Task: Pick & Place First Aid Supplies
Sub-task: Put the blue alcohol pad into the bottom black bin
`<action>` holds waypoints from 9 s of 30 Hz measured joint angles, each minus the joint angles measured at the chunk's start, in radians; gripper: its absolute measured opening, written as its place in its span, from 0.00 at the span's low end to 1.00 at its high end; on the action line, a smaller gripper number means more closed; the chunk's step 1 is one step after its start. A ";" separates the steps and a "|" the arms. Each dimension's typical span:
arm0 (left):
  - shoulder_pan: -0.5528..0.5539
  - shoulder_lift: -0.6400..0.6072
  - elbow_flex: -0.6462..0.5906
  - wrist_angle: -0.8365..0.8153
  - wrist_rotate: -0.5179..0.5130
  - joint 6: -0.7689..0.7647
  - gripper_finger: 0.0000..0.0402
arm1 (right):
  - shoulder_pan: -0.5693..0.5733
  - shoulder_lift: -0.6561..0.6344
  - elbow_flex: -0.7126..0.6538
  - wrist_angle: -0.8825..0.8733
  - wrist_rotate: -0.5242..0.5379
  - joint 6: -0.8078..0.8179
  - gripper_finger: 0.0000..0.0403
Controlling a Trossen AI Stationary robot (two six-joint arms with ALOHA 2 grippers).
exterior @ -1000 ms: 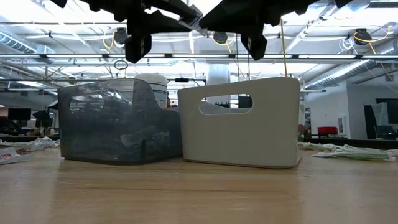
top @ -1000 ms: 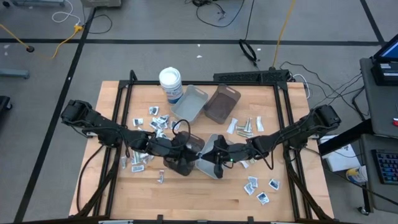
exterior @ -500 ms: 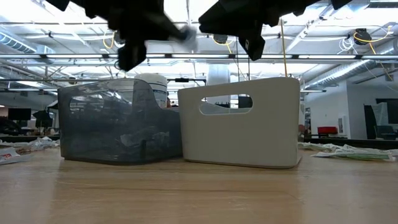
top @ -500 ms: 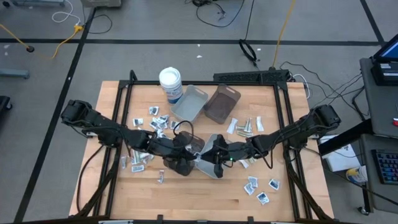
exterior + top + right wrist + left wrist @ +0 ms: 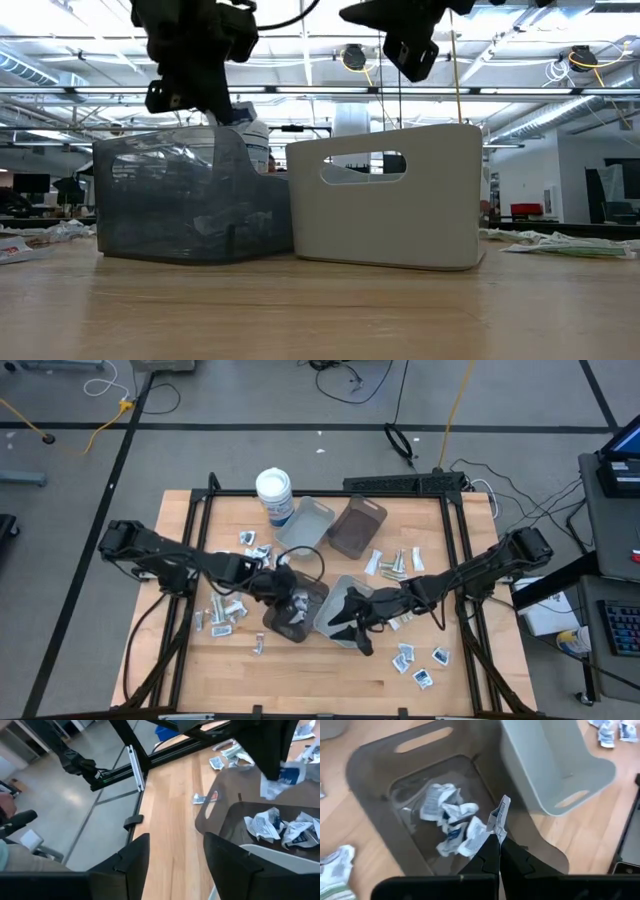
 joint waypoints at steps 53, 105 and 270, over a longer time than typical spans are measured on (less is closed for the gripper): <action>-0.252 -0.028 -0.167 0.646 -0.331 0.415 0.40 | 0.101 -0.041 0.000 -0.304 0.111 0.161 0.48; -0.269 -0.285 -0.373 0.996 -0.320 0.443 0.39 | 0.460 -0.078 -0.250 -0.973 -0.272 1.047 0.48; -0.243 -0.228 -0.359 0.796 -0.126 0.467 0.38 | -0.044 0.236 0.321 0.024 0.051 -0.238 0.00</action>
